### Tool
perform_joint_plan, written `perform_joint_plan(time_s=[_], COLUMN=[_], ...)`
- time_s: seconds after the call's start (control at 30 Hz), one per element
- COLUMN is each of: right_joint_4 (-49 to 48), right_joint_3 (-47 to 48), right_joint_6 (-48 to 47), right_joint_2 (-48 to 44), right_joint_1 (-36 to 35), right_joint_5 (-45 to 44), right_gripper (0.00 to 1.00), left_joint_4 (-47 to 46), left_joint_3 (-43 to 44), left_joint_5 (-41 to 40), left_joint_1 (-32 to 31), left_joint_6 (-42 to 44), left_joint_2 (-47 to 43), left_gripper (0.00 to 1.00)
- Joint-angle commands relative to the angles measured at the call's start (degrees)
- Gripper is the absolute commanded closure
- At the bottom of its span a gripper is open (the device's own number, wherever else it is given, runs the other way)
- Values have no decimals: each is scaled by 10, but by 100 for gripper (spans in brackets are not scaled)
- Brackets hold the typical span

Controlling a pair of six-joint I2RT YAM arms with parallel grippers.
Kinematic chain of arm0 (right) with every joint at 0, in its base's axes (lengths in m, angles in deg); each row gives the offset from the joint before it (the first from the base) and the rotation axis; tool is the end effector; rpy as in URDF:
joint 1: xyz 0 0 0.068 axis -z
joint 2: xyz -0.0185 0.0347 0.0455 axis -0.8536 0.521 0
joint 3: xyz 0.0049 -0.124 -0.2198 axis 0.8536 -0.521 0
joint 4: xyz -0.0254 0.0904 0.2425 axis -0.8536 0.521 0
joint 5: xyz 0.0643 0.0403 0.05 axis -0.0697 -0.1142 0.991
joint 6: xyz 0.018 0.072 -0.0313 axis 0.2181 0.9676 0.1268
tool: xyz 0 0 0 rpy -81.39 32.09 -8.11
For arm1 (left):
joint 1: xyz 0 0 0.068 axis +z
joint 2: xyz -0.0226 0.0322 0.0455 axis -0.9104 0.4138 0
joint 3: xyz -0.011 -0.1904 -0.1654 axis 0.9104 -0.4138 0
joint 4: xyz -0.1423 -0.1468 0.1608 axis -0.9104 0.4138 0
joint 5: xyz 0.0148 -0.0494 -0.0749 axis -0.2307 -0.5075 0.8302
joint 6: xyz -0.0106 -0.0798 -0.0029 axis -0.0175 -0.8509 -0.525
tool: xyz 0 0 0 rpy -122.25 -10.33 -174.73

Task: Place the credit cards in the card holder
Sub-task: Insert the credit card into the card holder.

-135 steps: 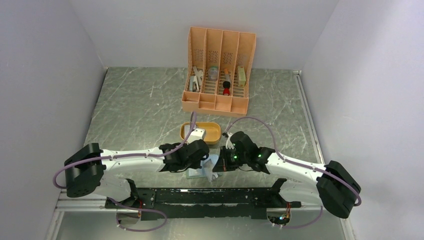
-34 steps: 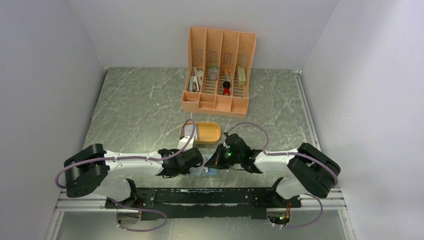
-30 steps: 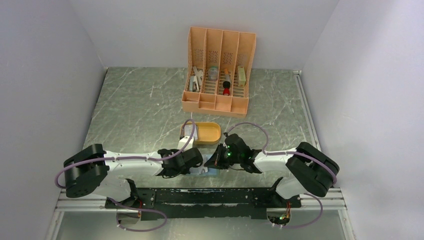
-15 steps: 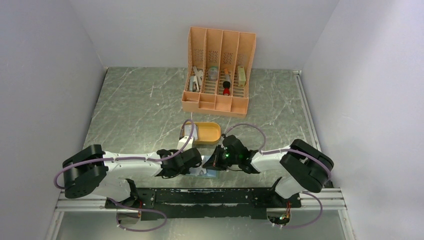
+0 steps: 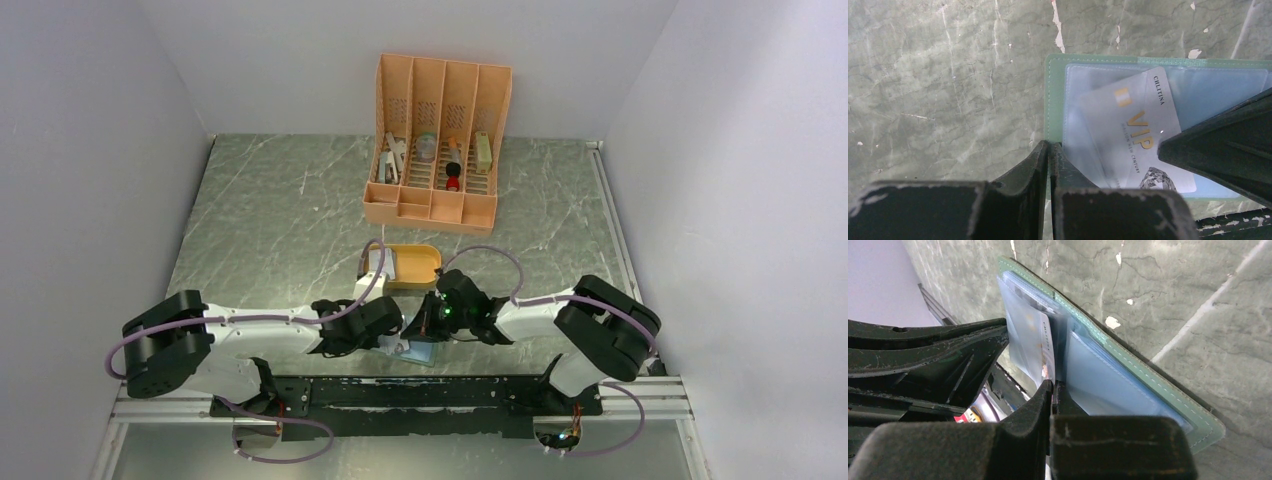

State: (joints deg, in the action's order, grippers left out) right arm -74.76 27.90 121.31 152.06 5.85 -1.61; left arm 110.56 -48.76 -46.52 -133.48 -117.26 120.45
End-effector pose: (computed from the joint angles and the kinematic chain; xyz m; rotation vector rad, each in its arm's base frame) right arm 0.1521 0.2335 0.0734 0.1352 2.6865 1.2389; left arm 0.1203 -0.2127 0.1045 0.2193 2.5208 -0.1659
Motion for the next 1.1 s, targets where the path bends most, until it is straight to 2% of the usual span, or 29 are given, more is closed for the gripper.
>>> perform_joint_plan(time_s=[0.0, 0.57, 0.87, 1.07], right_joint_4=[49, 69, 85, 81], right_joint_3=[9, 17, -8, -20], right_joint_6=[-17, -25, 10, 23], right_joint_2=[4, -9, -60, -63], right_joint_1=[-11, -20, -20, -19], right_joint_5=[-24, -37, -95, -108], right_gripper=[100, 100, 100, 100], left_joint_4=[-37, -41, -39, -44], left_joint_3=[-20, -24, -28, -32], left_joint_5=[51, 60, 65, 72], left_joint_1=[-2, -2, -1, -2], left_joint_6=[-22, -22, -23, -24], left_joint_2=[7, 3, 1, -4], left_gripper=[90, 91, 95, 95])
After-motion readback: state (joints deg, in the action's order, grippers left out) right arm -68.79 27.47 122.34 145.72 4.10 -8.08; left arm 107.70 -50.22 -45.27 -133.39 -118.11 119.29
